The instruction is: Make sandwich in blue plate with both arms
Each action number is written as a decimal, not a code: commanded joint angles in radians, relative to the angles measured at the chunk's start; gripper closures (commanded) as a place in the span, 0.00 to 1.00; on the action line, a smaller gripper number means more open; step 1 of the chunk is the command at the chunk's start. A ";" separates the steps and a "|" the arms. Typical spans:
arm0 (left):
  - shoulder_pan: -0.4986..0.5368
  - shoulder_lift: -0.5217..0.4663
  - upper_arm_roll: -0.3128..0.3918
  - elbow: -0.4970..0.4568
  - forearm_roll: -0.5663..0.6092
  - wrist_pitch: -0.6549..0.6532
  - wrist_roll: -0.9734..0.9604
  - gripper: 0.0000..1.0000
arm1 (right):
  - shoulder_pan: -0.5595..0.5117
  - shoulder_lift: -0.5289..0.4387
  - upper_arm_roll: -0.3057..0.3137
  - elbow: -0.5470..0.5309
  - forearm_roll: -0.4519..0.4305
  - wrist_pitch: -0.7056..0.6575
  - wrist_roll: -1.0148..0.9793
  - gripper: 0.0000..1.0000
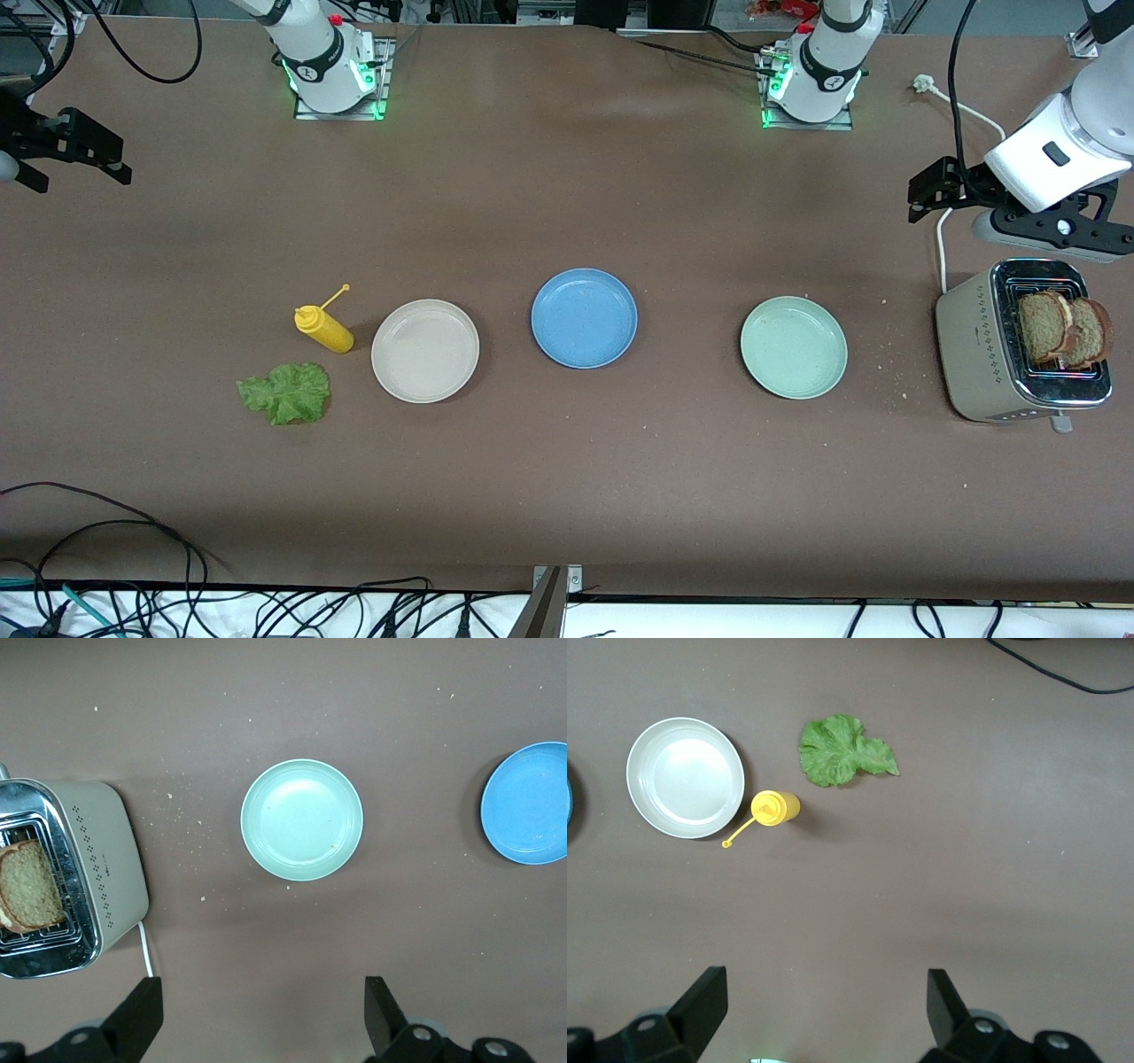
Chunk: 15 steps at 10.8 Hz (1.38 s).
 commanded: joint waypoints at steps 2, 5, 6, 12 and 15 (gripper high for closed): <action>-0.003 0.000 0.005 0.009 -0.025 -0.015 0.016 0.00 | 0.004 0.000 0.000 0.017 -0.010 -0.021 0.010 0.00; -0.004 0.000 0.005 0.010 -0.025 -0.015 0.016 0.00 | 0.005 0.001 0.004 0.017 -0.010 -0.021 0.013 0.00; -0.004 0.000 0.005 0.009 -0.025 -0.015 0.013 0.00 | 0.007 0.003 0.006 0.016 -0.010 -0.021 0.016 0.00; -0.003 0.000 0.005 0.009 -0.025 -0.015 0.017 0.00 | 0.014 0.042 0.010 0.016 0.019 0.000 0.018 0.00; -0.003 0.000 0.005 0.010 -0.025 -0.015 0.019 0.00 | 0.011 0.062 0.009 0.017 0.032 0.011 0.019 0.00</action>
